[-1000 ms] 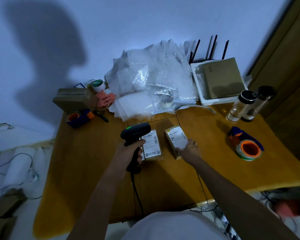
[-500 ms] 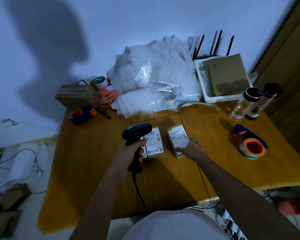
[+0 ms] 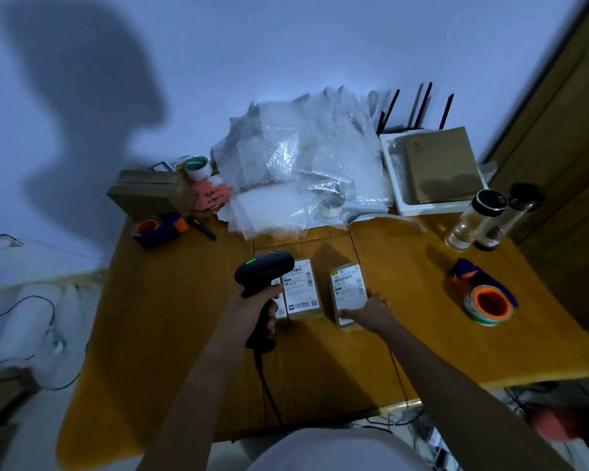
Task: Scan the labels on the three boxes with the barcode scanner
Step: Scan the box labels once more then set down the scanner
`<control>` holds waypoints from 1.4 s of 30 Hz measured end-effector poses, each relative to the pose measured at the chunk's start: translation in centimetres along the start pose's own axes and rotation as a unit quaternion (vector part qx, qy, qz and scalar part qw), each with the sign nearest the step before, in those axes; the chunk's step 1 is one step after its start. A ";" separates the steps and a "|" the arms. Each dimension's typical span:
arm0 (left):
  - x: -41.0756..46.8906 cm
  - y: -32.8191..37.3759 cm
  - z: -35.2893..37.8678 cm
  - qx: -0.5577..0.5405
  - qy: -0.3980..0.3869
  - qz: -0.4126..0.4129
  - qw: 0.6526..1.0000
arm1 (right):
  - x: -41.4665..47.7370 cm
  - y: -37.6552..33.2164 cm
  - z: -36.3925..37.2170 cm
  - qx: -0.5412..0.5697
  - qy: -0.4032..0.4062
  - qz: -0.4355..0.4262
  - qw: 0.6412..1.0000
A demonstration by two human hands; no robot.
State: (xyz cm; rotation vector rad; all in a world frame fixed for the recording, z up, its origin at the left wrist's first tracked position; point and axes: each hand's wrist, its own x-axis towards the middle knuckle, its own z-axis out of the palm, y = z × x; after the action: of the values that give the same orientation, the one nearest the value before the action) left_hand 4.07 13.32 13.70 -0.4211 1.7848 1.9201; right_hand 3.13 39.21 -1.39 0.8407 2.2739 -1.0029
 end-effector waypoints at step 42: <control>-3.4 4.7 -2.2 -0.049 0.005 0.121 0.991 | -7.8 -10.6 -4.9 0.344 0.084 -0.252 0.901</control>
State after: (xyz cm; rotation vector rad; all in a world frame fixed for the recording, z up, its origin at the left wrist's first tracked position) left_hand 4.18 10.52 19.30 -0.2564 1.8240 2.1802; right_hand -0.06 34.80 11.51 0.6016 2.3440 -2.1255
